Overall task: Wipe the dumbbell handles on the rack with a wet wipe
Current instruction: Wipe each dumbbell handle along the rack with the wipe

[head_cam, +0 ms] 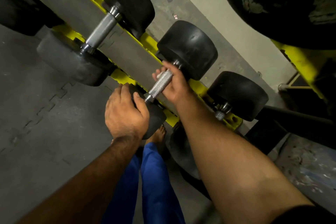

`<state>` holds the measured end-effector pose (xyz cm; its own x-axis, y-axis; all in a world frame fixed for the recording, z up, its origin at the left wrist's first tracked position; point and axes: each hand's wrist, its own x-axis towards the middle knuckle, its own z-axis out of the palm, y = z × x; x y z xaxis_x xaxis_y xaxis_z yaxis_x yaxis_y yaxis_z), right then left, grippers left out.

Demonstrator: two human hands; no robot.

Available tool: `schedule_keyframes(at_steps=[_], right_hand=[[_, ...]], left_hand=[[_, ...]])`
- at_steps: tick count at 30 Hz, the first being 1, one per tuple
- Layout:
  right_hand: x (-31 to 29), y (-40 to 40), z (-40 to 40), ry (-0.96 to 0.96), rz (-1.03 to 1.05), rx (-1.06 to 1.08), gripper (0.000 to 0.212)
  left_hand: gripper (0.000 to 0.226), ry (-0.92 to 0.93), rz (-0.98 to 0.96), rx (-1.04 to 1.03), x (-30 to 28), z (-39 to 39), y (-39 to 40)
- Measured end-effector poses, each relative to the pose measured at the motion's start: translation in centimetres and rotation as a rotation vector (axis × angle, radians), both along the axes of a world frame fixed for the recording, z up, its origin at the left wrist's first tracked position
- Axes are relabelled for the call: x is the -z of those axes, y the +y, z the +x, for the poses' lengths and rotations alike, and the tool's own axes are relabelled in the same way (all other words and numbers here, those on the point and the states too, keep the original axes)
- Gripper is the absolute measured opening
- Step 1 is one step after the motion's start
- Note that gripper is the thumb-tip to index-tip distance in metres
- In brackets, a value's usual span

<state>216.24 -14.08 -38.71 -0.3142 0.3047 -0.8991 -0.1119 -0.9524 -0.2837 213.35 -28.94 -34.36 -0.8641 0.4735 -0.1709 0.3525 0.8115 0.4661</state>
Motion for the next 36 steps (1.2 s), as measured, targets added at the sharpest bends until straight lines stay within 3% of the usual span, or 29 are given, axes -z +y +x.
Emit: schedule_keyframes(at_steps=[3,8,12,16,21,28,31,36], right_hand=[[-0.3,0.3,0.1,0.015,0.045,0.09,0.019],[-1.1,1.0,0.2,-0.033,0.048,-0.19,0.023],[-0.8,0.3,-0.1,-0.091,0.029,-0.03,0.02],[-0.5,-3.3,0.0,-0.082,-0.055,-0.223,0.024],[-1.6,-3.3,0.5,-0.256,0.0,-0.535,0.024],[-3.5,-4.4,1.5,-0.424,0.073,-0.594,0.015],[-3.5,-4.4,1.9,-0.471,0.094,-0.676,0.021],[-4.3,-4.7,1.8,-0.607,0.226,-0.709,0.013]], left_hand=[[0.044,0.007,-0.011,-0.007,0.3,0.0,-0.1],[0.046,0.001,-0.014,-0.001,0.3,0.0,-0.1],[0.045,0.003,-0.016,0.001,0.6,0.0,-0.2],[0.047,-0.02,-0.026,0.007,0.4,-0.1,-0.2],[0.048,-0.049,-0.028,0.006,-0.1,-0.1,0.0],[0.044,-0.065,-0.01,0.016,-0.4,-0.4,0.0],[0.045,-0.074,-0.051,0.069,-0.4,-0.6,0.0],[0.049,-0.092,-0.089,0.173,-1.7,0.3,-0.3]])
